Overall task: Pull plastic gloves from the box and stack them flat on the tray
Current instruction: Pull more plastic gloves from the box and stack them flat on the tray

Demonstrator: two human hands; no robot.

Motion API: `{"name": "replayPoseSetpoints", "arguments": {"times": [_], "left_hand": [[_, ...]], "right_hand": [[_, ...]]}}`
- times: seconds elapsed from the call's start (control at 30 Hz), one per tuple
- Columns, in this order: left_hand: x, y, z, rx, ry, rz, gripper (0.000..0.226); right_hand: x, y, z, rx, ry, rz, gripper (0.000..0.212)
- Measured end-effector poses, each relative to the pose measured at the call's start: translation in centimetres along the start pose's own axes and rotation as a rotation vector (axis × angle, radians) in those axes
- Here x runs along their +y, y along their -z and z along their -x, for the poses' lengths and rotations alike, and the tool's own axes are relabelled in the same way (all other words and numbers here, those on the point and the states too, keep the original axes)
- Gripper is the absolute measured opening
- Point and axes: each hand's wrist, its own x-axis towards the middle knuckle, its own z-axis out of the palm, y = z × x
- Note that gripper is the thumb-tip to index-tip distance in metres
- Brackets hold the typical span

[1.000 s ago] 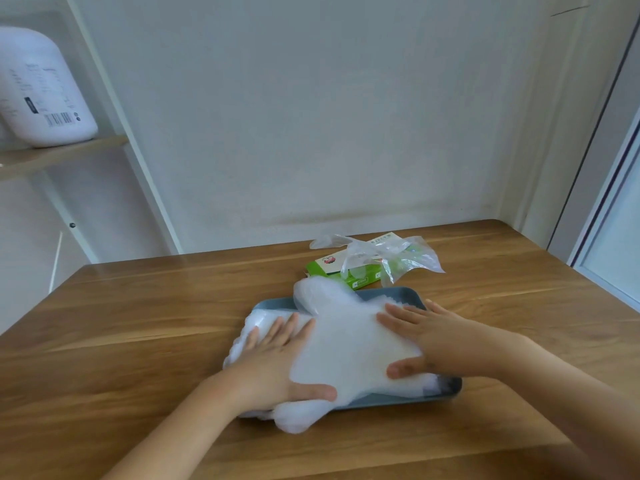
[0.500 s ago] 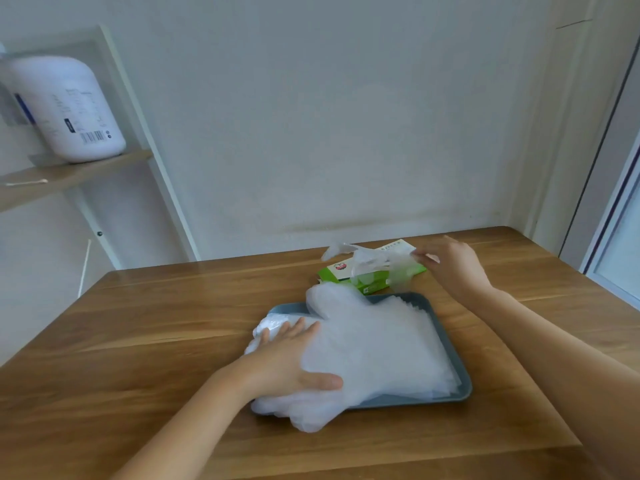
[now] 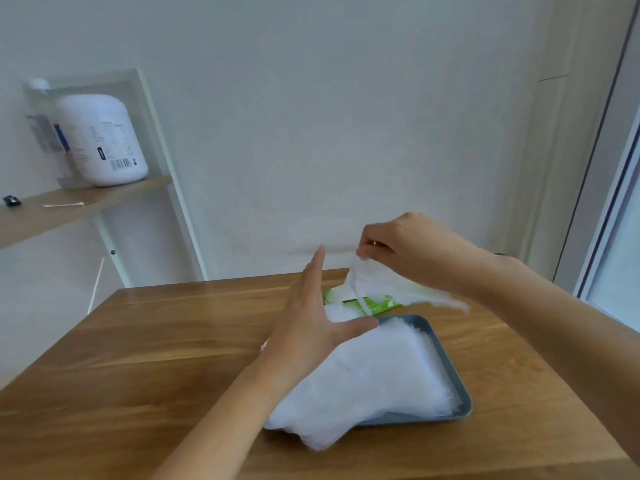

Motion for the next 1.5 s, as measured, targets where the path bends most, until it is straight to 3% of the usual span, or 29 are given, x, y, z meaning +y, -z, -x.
{"name": "replayPoseSetpoints", "arguments": {"times": [0.1,0.2,0.27,0.47,0.63,0.8,0.97,1.07,1.17,1.27,1.5], "left_hand": [[0.0,0.3,-0.2,0.034,-0.009,-0.006,0.100],[-0.1,1.0,-0.2,0.088,-0.022,0.021,0.038],[0.3,1.9,0.2,0.096,0.013,0.158,0.006],[0.7,6.0,0.8,-0.215,0.131,0.445,0.022],[-1.2,6.6,-0.1,-0.398,0.270,0.235,0.027],[-3.2,4.9,-1.1,-0.476,0.421,0.196,0.022],[-5.4,3.3,-2.0,-0.442,0.402,-0.283,0.025],[-5.7,2.0,-1.7,-0.191,0.244,-0.655,0.026],[-4.4,0.2,-0.7,-0.009,-0.073,-0.446,0.014],[-3.7,-2.4,0.1,-0.150,-0.340,-0.362,0.009],[-5.8,-6.6,0.0,-0.419,-0.524,-0.400,0.018]], "right_hand": [[-1.2,1.6,0.3,0.004,0.046,-0.107,0.027],[-1.9,3.0,0.7,0.006,0.040,-0.298,0.024],[-1.8,3.5,0.8,-0.016,-0.043,-0.446,0.024],[0.4,1.4,0.7,-0.096,-0.283,-0.538,0.026],[2.3,-3.3,1.5,-0.187,-0.394,-0.588,0.043],[3.9,-8.2,2.1,-0.240,-0.429,-0.540,0.045],[4.9,-12.1,2.6,-0.267,-0.345,-0.393,0.038],[5.4,-13.9,2.8,-0.260,-0.283,-0.294,0.033],[5.8,-15.1,2.9,-0.258,-0.234,-0.282,0.032],[5.9,-15.7,2.8,-0.261,-0.202,-0.296,0.028],[5.9,-16.4,2.9,-0.228,-0.236,-0.319,0.023]]}}
